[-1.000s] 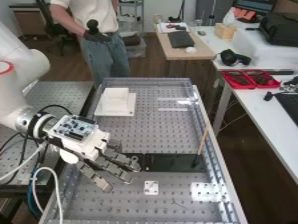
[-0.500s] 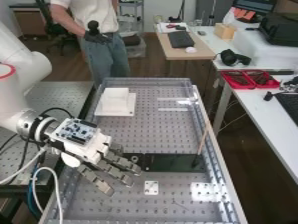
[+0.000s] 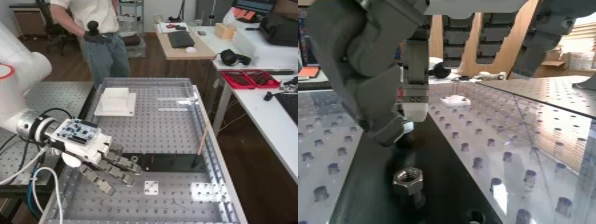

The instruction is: Grab the larger nut and place it in the white container

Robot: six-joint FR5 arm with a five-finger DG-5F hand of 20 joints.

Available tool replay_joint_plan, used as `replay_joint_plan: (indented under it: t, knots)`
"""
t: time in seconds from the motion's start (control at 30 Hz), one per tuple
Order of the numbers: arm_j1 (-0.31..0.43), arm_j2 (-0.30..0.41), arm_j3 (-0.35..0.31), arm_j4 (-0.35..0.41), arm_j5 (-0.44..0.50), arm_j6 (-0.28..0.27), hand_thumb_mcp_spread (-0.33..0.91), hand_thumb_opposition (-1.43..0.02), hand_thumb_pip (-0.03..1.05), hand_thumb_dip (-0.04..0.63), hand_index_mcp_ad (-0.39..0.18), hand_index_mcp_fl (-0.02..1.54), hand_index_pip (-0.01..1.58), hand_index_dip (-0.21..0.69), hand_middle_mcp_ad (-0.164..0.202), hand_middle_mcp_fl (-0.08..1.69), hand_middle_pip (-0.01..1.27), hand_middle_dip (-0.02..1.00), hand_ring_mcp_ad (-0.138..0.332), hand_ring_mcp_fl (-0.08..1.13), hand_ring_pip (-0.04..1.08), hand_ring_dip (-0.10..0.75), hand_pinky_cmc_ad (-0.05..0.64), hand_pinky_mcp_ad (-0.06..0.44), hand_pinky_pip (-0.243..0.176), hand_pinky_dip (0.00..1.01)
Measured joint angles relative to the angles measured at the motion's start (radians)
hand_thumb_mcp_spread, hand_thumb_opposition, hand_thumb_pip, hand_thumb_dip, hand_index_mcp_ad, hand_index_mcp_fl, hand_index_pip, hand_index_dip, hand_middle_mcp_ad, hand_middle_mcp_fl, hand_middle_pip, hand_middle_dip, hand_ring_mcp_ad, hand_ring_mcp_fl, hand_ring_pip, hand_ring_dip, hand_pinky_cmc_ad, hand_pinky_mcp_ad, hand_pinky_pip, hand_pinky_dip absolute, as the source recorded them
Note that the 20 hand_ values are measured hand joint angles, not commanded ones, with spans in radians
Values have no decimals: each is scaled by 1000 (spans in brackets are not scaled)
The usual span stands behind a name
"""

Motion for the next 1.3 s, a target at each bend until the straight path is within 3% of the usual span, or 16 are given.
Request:
replay_joint_plan:
  t: [1.0, 1.3]
  knots:
    - [4, -11, 11, -5, 11, 26, 328, -874, 724, 206, -169, 169, 1557, 119, -2, 23, 119, 222, 86, 0, 106, 126, 318, 248, -93, 532]
    - [5, -11, 7, 13, 8, 13, 321, -878, 721, 202, -152, 272, 1557, 93, -2, 23, 119, 222, 87, 0, 106, 126, 318, 248, -93, 538]
